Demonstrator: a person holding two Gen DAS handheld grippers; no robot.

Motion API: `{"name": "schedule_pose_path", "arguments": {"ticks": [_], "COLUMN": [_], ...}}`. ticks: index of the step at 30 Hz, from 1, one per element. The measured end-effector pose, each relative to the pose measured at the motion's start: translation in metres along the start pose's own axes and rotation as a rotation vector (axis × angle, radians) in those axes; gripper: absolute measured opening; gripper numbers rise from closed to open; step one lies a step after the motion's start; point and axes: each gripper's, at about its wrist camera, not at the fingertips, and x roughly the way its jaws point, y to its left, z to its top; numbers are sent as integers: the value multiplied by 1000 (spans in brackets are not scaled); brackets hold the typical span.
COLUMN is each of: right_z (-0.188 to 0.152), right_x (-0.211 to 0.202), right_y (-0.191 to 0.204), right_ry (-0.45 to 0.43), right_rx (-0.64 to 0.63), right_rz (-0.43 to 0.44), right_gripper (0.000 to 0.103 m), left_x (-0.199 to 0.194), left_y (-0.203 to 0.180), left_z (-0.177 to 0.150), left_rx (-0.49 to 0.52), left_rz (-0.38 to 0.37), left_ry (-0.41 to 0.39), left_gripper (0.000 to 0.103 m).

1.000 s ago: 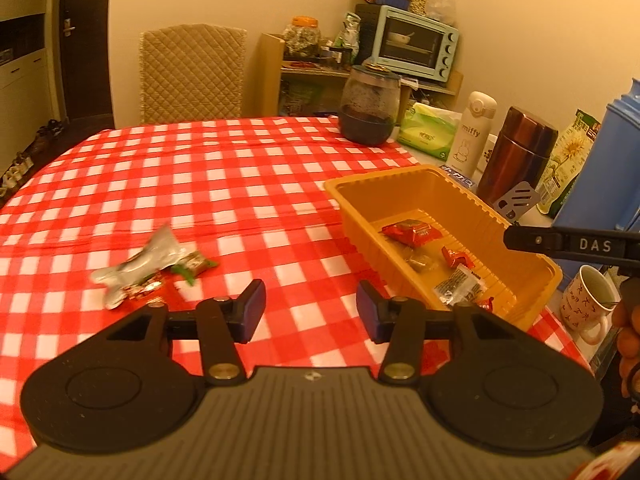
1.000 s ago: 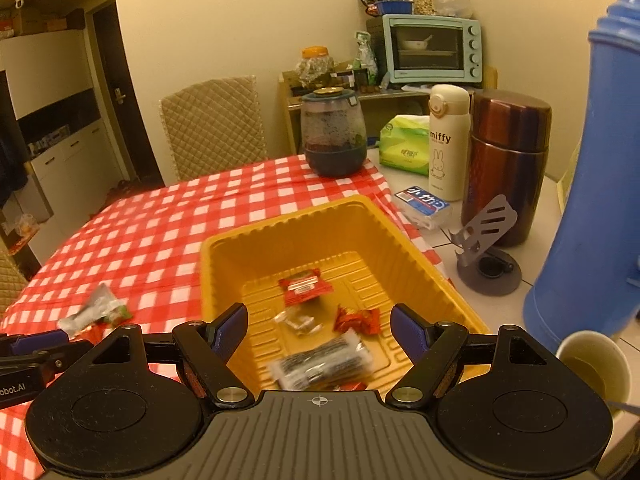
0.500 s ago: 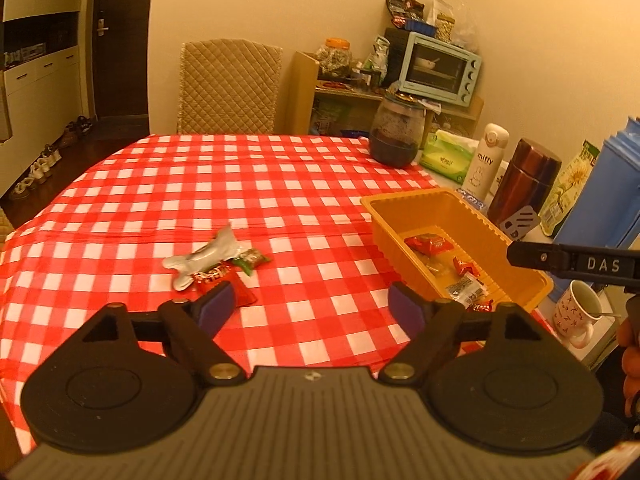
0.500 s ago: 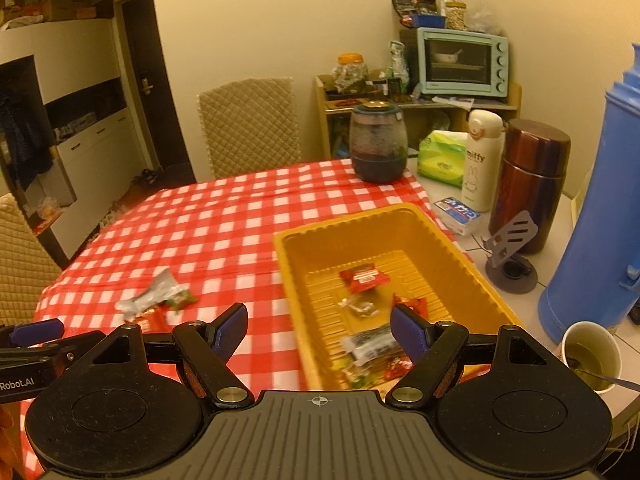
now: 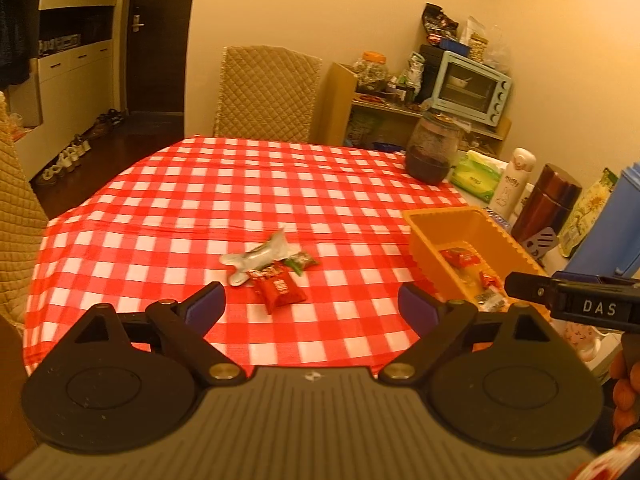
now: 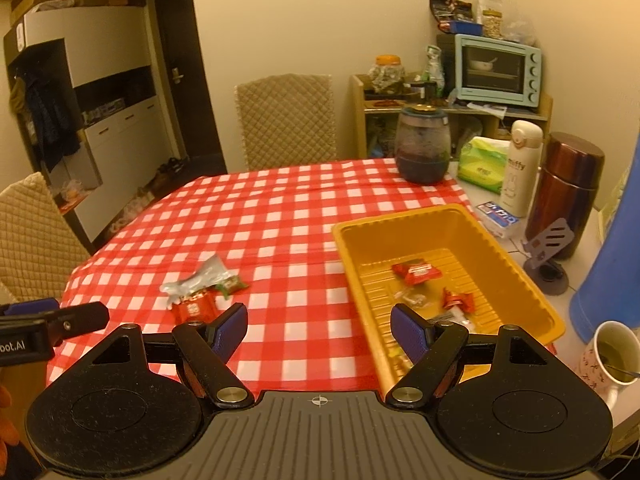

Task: Organize snacks
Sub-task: 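Move both grippers back toward the remaining snacks on the table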

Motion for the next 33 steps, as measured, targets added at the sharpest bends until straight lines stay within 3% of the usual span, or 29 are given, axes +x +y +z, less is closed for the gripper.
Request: {"name": "schedule_pose_path", "arguments": {"ticks": [12, 22, 33], "right_z": [-9, -15, -26], "right_x": [28, 44, 102], "right_y": [11, 32, 66], "right_ry": [26, 10, 35], "right_rx": [0, -49, -124], "right_rz": [25, 72, 193], "right_gripper": [78, 78, 78], "left_x": [10, 27, 70], "left_y": [26, 57, 96], "left_z": [-3, -3, 7], "left_rx": [15, 62, 95], "left_rz": [72, 87, 74], "left_ry": [-5, -11, 43], "left_gripper": [95, 97, 97]}}
